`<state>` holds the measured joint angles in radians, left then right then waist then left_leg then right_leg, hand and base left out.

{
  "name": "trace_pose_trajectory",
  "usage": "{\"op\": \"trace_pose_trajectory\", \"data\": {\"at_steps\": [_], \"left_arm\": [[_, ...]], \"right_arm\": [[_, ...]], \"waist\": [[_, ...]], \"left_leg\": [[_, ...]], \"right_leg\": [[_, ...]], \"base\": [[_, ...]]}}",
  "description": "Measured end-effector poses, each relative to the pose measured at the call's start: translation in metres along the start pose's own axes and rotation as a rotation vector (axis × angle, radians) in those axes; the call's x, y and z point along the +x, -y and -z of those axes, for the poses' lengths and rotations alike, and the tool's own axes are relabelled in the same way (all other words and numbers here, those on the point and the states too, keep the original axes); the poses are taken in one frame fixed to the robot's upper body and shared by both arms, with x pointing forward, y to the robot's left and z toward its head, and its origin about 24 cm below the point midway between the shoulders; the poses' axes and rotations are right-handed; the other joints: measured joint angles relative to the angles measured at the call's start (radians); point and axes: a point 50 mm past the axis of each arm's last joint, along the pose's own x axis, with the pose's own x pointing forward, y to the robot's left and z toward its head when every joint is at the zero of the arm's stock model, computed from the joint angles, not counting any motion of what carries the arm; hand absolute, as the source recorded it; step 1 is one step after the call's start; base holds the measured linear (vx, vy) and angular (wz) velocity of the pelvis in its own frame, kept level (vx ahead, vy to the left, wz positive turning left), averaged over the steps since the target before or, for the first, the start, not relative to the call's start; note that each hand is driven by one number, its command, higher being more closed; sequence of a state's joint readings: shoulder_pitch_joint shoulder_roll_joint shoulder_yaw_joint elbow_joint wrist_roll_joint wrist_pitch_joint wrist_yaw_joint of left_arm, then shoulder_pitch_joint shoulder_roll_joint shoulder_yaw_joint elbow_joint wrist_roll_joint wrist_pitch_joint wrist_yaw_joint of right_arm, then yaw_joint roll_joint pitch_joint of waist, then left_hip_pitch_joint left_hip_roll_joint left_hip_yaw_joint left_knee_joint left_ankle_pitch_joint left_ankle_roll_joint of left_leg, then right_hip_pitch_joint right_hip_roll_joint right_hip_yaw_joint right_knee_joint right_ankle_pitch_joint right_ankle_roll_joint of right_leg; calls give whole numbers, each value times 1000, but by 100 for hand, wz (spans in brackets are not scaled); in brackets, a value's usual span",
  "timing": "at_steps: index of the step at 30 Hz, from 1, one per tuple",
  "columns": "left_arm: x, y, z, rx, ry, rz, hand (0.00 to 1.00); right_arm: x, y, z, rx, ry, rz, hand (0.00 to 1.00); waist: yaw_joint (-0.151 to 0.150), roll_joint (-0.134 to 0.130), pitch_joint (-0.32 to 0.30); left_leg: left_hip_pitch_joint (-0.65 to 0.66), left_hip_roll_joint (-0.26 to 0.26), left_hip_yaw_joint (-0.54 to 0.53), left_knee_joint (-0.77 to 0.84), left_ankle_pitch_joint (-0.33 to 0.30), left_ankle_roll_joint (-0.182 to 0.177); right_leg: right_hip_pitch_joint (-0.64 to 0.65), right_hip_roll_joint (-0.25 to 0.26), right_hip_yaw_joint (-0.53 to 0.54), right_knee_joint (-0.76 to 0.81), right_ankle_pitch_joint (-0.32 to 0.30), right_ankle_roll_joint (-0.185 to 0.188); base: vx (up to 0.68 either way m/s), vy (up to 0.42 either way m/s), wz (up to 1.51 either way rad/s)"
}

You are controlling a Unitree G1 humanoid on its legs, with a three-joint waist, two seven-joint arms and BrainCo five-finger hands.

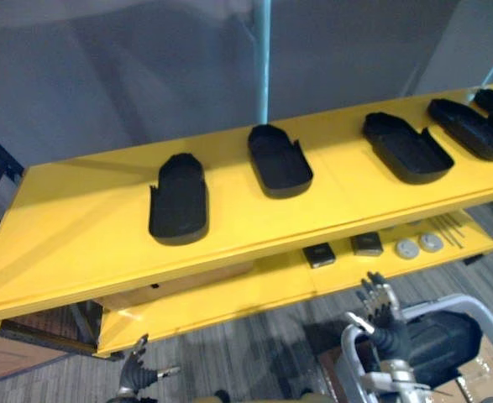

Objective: Walk over and take plastic housings, then place them on the shelf

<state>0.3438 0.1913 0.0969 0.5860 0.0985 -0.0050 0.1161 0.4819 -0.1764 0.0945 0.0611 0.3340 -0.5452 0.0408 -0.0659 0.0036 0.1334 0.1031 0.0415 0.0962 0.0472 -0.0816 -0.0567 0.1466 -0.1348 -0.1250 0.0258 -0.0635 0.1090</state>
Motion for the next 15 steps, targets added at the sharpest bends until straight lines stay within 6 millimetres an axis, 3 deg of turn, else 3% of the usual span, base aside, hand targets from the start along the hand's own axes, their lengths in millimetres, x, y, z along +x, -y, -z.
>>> {"op": "trace_pose_trajectory", "data": {"at_steps": [5,8,10,15], "left_arm": [[1,-3,31,30,-182,-29,0],[-4,-5,50,-23,-280,-48,0],[-10,-6,65,-51,-343,-60,0],[-18,-3,81,-98,-408,-63,0]], "right_arm": [[23,-3,-19,-116,128,69,0],[37,-4,-50,-106,281,98,0],[48,-12,-81,-96,435,54,0],[66,-30,-129,-91,674,-92,0]], "waist": [[-2,-17,-13],[1,-17,-13],[3,-15,-12],[30,-10,-9]], "left_leg": [[32,2,22,-15,2,-2],[36,-1,21,-19,6,0],[36,-3,18,-19,8,0],[36,-9,-9,-18,13,0]], "right_leg": [[13,2,22,0,0,0],[14,0,21,2,1,1],[15,0,19,3,1,1],[32,-2,-5,2,0,2]], "base": [[-24,-5,-14],[-10,0,1],[-11,-2,2],[-20,-11,14]]}}
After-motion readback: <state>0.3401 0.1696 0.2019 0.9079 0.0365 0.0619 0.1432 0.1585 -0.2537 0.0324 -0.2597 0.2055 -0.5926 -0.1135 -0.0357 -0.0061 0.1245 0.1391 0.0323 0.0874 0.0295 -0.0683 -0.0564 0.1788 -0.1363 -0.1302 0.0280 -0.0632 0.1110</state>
